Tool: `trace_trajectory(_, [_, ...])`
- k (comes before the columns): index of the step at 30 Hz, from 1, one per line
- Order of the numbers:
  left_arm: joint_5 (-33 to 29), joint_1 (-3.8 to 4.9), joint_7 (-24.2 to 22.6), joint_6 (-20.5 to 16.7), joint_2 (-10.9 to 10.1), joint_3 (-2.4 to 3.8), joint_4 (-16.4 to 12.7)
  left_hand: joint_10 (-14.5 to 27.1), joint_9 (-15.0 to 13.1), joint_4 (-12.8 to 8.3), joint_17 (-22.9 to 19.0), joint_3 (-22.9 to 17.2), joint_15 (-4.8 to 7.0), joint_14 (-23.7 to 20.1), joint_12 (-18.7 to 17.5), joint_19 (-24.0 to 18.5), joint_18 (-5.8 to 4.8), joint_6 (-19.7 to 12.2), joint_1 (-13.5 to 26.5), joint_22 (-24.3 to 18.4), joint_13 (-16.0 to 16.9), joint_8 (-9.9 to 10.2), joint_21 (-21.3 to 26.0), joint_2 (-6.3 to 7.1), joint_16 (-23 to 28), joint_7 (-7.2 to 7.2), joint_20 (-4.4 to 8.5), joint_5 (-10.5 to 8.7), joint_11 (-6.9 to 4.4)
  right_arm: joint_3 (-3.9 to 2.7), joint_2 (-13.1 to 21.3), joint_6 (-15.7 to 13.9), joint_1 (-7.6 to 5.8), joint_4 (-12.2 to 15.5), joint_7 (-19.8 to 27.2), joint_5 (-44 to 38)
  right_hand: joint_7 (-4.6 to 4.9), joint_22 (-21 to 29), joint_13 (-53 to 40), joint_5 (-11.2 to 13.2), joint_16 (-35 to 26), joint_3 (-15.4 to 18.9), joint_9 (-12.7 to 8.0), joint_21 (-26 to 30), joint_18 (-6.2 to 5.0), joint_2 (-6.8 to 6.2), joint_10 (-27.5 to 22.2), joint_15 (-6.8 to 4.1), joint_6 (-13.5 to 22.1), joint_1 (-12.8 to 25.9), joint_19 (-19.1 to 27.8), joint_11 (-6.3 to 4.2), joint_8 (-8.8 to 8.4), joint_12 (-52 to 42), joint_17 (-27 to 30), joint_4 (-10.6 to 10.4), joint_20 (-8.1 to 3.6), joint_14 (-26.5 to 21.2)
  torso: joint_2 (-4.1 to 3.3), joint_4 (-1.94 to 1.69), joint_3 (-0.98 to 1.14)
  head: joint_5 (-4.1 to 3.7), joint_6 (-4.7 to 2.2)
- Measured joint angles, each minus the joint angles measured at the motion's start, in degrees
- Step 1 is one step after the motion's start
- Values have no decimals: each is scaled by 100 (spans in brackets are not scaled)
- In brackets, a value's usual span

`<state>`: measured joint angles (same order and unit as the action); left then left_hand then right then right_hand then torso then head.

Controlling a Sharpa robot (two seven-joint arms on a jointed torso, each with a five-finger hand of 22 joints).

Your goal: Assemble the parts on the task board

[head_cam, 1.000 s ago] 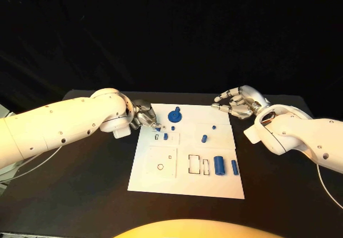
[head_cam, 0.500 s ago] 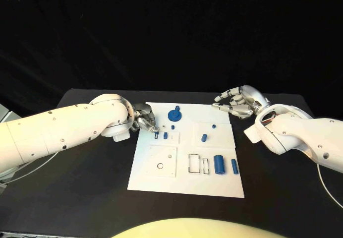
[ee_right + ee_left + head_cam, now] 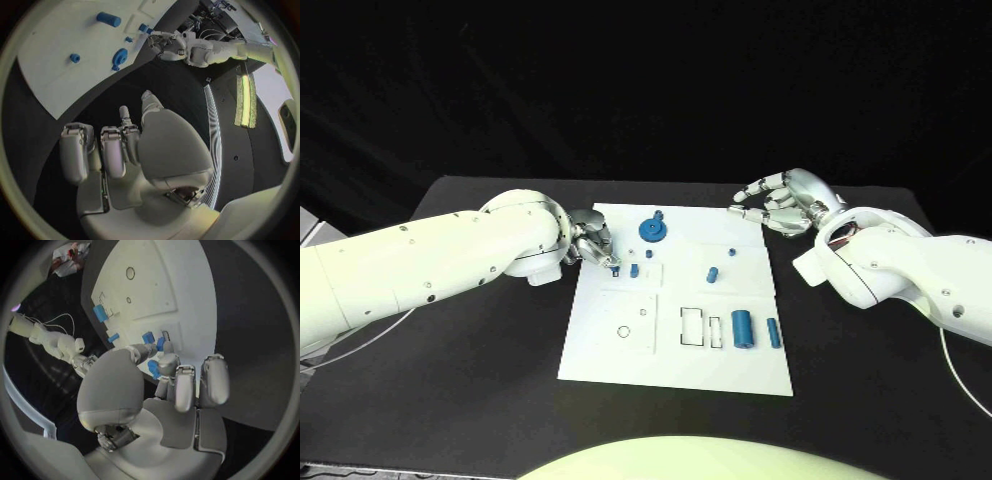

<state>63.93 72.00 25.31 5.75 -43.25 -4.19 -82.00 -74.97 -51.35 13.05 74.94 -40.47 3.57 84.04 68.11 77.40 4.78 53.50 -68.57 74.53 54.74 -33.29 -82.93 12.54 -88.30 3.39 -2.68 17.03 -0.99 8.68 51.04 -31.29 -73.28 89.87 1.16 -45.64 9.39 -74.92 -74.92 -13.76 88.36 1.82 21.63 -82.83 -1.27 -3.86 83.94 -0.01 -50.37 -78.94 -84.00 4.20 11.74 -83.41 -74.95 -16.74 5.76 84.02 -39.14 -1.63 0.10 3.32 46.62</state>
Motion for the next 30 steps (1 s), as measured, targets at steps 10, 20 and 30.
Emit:
trace_trajectory(10, [24, -44, 29, 3, 0, -18, -8, -21, -1, 0, 0, 0, 0, 0, -1, 0, 0, 2, 15, -1, 7, 1, 0, 15, 0, -2, 0, -5, -21, 0, 2, 1, 0, 3, -1, 3, 0, 1, 0, 0, 0, 0, 0, 0, 0, 0, 0, 0, 0, 0, 0, 0, 0, 0, 1, 0, 0, 0, 2, 2, 1, 15, 17])
trace_trajectory(20, [34, -71, 41, 0, 9, -18, 9, -40, -1, 16, -1, -16, 0, 0, 18, 0, 0, 26, 15, 4, 17, 5, 0, 15, 0, -10, 0, -6, -2, 0, 5, 2, 0, 4, -1, 5, 0, 1, 0, 0, 0, 0, 0, 0, 0, 0, 0, 0, 0, 0, 0, 0, 0, 0, 1, 0, 0, 0, 2, 5, 0, 8, 31])
trace_trajectory(30, [42, -84, 45, -4, 24, -15, 43, -40, 0, 15, -2, -17, 0, 0, 18, 0, 0, 25, 21, 4, 16, 22, 0, 21, 0, -9, 0, -6, -2, 0, 5, 3, 0, 4, -1, 6, 0, 2, 0, 0, 0, 0, 0, 0, 0, 0, 0, 0, 0, 0, 0, 0, 0, 0, 2, 0, 0, 0, 2, 5, -1, 2, 37])
